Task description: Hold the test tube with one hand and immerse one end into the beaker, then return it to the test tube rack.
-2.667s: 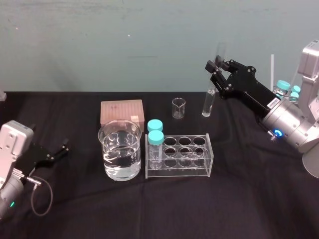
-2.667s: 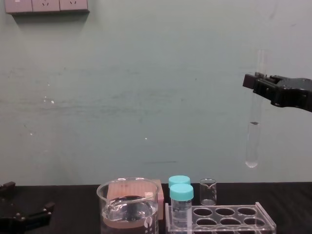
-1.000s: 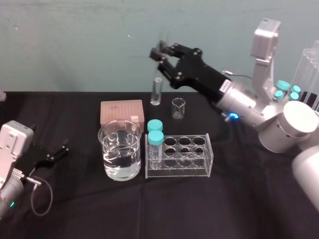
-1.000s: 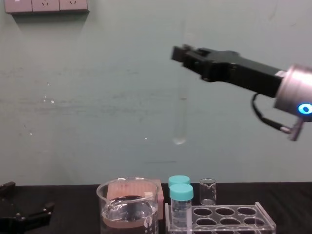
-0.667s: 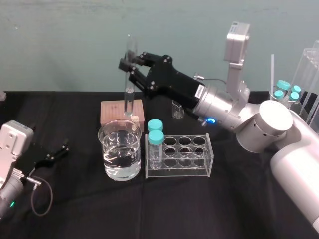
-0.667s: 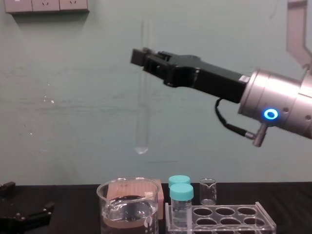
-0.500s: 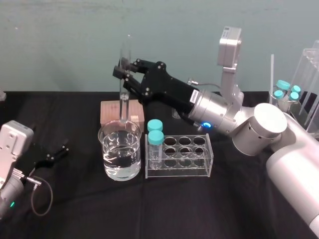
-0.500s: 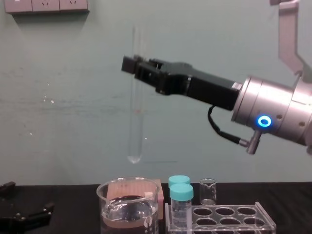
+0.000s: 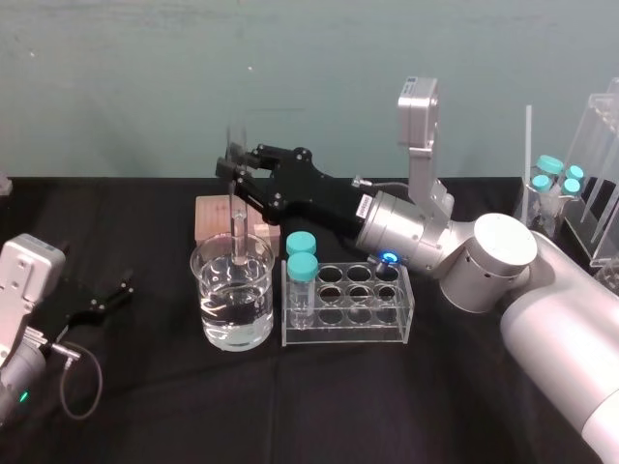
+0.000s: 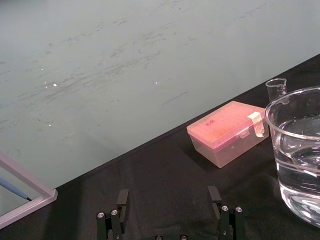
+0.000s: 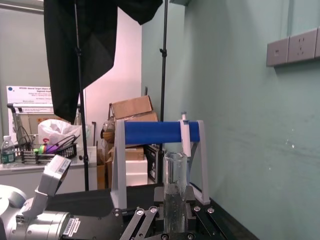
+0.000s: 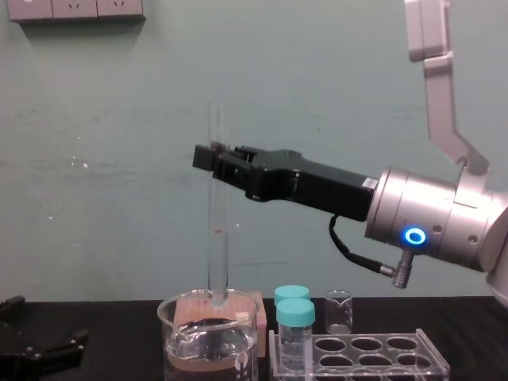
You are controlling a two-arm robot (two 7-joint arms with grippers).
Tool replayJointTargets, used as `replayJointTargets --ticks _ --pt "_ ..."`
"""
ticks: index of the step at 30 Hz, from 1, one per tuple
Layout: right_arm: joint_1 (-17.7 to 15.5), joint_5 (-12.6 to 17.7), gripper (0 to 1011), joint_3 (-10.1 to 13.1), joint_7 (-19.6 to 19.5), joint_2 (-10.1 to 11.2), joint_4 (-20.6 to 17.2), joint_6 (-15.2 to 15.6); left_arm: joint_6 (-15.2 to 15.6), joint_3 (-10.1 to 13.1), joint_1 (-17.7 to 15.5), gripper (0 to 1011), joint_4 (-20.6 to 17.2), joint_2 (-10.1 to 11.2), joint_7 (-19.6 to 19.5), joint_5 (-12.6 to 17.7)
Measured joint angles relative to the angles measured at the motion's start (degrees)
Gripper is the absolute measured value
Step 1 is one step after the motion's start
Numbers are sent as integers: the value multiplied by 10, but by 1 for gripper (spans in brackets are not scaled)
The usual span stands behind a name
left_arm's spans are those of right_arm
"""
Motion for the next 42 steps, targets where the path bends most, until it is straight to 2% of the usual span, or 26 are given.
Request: replayJointTargets --ticks 20,42 --pt "12 -11 234 -10 11 -16 61 6 0 0 0 1000 0 0 0 0" --pt "22 -23 234 -9 18 -29 98 11 0 0 0 1000 0 0 0 0"
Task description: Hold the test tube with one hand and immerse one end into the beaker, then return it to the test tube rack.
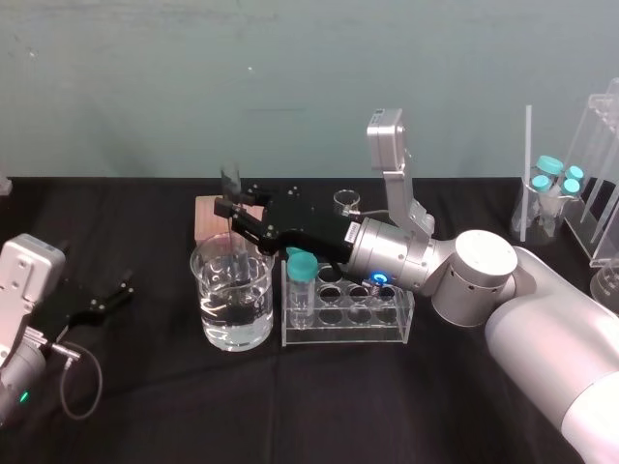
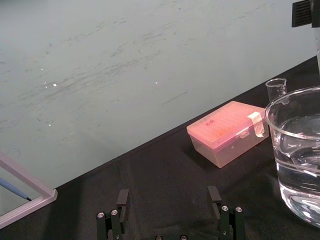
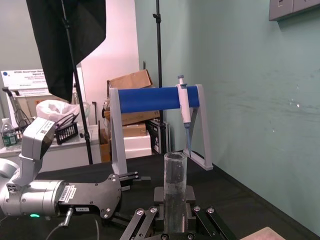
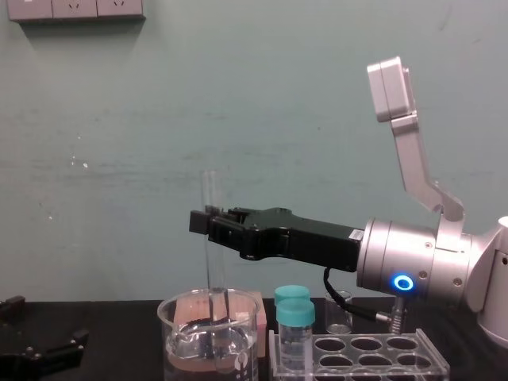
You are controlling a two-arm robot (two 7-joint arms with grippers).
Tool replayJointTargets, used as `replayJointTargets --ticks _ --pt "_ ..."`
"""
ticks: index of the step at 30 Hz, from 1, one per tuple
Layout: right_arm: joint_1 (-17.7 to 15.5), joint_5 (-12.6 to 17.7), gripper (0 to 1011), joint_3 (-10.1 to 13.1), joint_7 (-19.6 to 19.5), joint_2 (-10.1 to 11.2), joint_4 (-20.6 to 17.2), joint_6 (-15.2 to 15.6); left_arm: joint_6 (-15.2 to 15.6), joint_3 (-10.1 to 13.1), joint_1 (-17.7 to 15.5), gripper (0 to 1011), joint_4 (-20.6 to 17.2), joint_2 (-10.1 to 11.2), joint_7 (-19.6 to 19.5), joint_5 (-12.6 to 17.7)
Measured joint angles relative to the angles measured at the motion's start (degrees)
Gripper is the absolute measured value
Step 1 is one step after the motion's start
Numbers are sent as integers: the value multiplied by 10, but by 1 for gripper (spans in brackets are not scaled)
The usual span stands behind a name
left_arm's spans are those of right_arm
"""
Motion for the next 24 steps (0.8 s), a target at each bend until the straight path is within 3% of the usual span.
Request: replayJointTargets --ticks 24 --pt "4 -9 234 5 5 -2 13 0 0 0 0 1000 0 0 0 0"
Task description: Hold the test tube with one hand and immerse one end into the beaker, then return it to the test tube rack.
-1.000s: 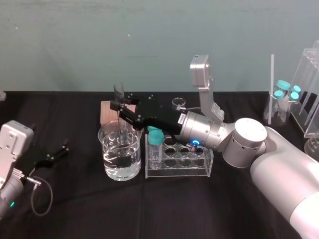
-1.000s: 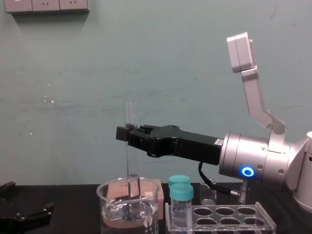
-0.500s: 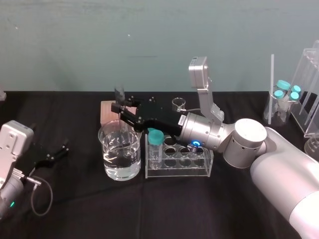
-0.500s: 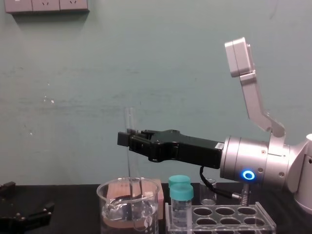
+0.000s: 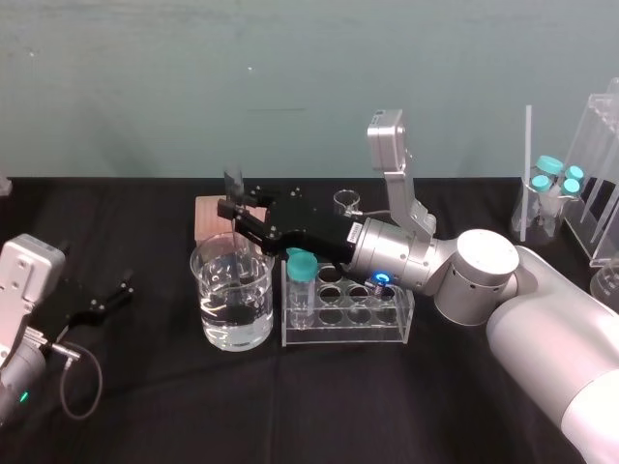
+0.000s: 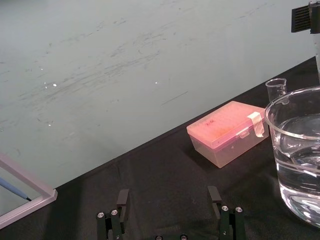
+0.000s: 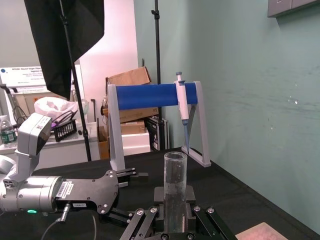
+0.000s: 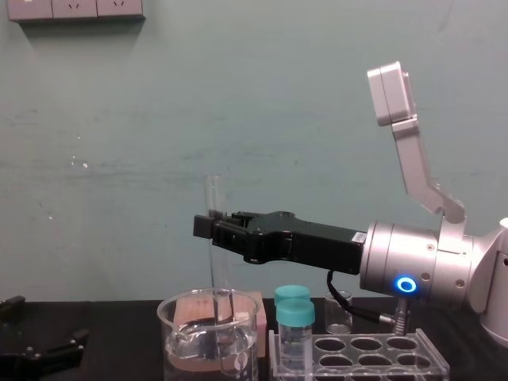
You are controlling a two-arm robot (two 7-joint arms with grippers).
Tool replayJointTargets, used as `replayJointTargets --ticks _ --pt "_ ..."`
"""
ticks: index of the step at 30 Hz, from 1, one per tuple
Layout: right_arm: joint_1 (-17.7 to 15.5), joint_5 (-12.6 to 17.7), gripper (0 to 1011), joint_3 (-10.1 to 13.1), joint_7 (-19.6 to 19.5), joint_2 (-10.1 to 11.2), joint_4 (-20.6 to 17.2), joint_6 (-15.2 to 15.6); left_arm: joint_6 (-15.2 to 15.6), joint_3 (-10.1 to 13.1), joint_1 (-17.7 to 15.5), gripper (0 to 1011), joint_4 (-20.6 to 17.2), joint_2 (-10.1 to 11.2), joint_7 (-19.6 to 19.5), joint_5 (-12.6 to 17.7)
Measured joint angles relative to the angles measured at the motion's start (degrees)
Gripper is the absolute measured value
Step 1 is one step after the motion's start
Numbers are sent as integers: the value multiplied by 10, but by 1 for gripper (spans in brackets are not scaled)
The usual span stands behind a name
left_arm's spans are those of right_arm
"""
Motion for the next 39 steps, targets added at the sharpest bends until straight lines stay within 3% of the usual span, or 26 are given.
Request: replayJointTargets --ticks 39 --pt "3 -2 234 1 4 -6 4 -2 0 0 0 1000 0 0 0 0"
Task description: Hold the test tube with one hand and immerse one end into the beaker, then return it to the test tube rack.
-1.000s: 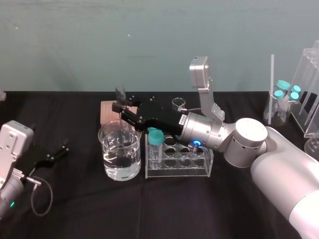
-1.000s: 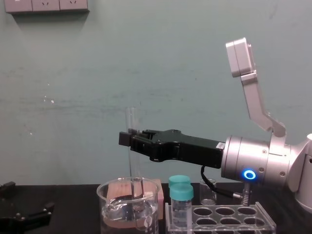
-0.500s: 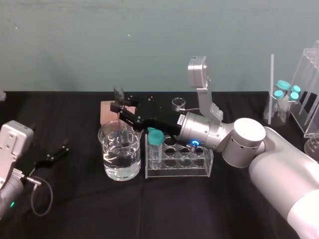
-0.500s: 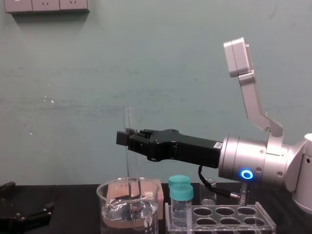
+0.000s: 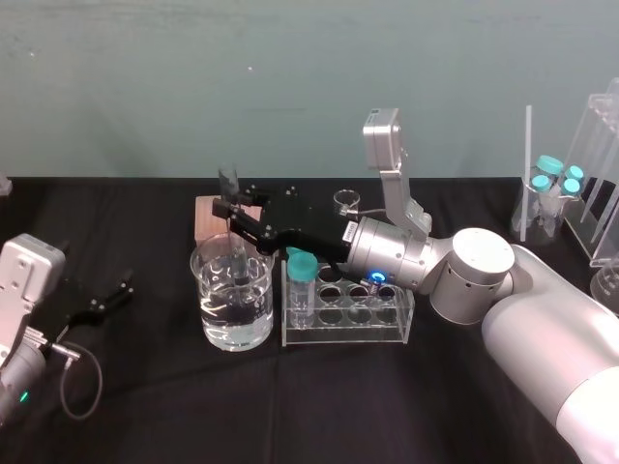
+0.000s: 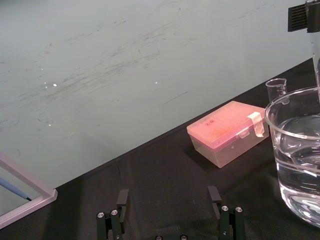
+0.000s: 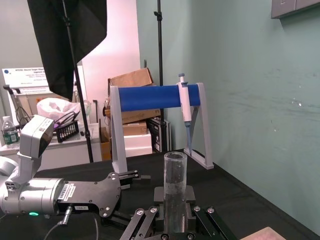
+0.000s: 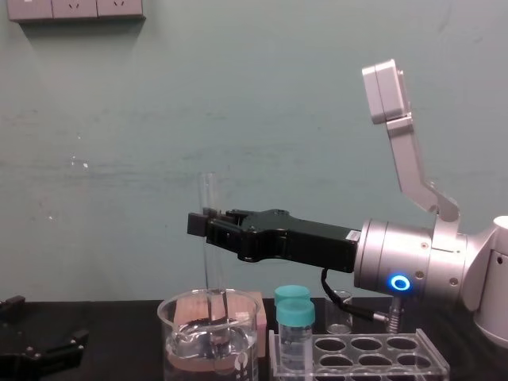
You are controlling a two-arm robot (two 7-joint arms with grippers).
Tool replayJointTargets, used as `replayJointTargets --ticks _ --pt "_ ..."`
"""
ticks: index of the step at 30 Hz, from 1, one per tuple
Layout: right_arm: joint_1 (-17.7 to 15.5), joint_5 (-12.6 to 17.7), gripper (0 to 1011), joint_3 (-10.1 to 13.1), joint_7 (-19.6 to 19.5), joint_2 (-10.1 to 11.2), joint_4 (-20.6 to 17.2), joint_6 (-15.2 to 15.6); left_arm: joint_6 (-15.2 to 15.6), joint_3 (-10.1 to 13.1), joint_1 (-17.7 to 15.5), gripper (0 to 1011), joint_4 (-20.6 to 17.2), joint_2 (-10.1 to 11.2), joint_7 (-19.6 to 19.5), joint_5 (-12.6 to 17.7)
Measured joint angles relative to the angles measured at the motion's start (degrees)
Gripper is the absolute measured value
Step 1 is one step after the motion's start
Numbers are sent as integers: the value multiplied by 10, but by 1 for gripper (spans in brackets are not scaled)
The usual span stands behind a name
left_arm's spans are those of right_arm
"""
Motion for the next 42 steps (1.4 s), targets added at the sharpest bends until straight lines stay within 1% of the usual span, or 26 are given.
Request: replayJointTargets --ticks 22,42 --pt "-3 0 234 0 -2 0 -6 1 0 0 0 1000 0 0 0 0" --pt "-9 3 234 -1 -6 4 -20 4 0 0 0 1000 0 0 0 0"
